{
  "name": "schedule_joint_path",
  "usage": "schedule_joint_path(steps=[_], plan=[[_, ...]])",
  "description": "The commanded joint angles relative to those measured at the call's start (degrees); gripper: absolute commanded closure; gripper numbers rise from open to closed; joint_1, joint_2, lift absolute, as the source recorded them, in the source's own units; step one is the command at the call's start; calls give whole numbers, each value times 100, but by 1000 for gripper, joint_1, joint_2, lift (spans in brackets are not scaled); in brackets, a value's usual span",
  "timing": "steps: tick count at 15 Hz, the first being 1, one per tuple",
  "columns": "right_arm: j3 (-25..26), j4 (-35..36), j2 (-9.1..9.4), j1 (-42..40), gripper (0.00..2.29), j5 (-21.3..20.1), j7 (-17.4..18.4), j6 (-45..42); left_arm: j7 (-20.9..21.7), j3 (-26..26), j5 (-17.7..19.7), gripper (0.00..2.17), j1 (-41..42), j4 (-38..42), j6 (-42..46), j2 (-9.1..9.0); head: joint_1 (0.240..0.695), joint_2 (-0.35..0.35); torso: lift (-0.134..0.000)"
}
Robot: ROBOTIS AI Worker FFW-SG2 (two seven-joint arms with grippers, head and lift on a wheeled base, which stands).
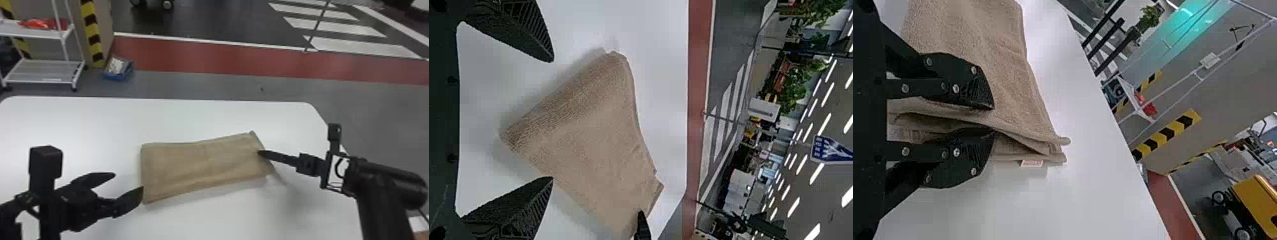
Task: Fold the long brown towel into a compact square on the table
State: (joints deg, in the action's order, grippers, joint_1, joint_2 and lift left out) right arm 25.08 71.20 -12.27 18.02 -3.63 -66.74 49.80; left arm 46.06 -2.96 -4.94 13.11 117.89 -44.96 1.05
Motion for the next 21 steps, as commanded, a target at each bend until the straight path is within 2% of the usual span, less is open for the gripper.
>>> schedule_joint_path(steps=[1, 4, 7, 11, 15, 16, 17, 19, 21], plan=[[146, 8, -3, 9, 46, 73, 83, 114, 0, -3, -7, 29, -2, 15, 0, 0, 695, -225, -123], [207, 87, -65, 97, 46, 29, 179, 307, 0, 6, -16, 29, -2, 32, 0, 0, 695, -238, -123], [-100, 35, -65, 211, 49, -59, 311, 342, 0, 15, -51, 33, -2, 32, -18, 0, 695, -244, -123], [-531, -176, -30, 510, 80, -411, 461, 624, 0, 15, -86, 33, 7, 15, -18, 0, 695, -224, -123], [-830, -282, -12, 721, 346, -516, 469, 922, 0, 24, -113, 36, -2, 15, -18, 0, 695, -200, -123], [-856, -299, -12, 747, 346, -578, 469, 1010, 0, 24, -122, 36, -2, 15, 0, 9, 695, -196, -123], [-856, -299, -12, 756, 346, -595, 461, 1010, 0, 15, -139, 36, -2, 15, -18, 9, 695, -192, -123], [-838, -299, -39, 774, 539, -639, 452, 1116, 8, 15, -157, 36, -11, 6, -18, 18, 695, -186, -123], [-777, -299, -39, 782, 539, -622, 425, 1186, 8, 24, -165, 36, -28, -3, -35, 26, 695, -188, -123]])
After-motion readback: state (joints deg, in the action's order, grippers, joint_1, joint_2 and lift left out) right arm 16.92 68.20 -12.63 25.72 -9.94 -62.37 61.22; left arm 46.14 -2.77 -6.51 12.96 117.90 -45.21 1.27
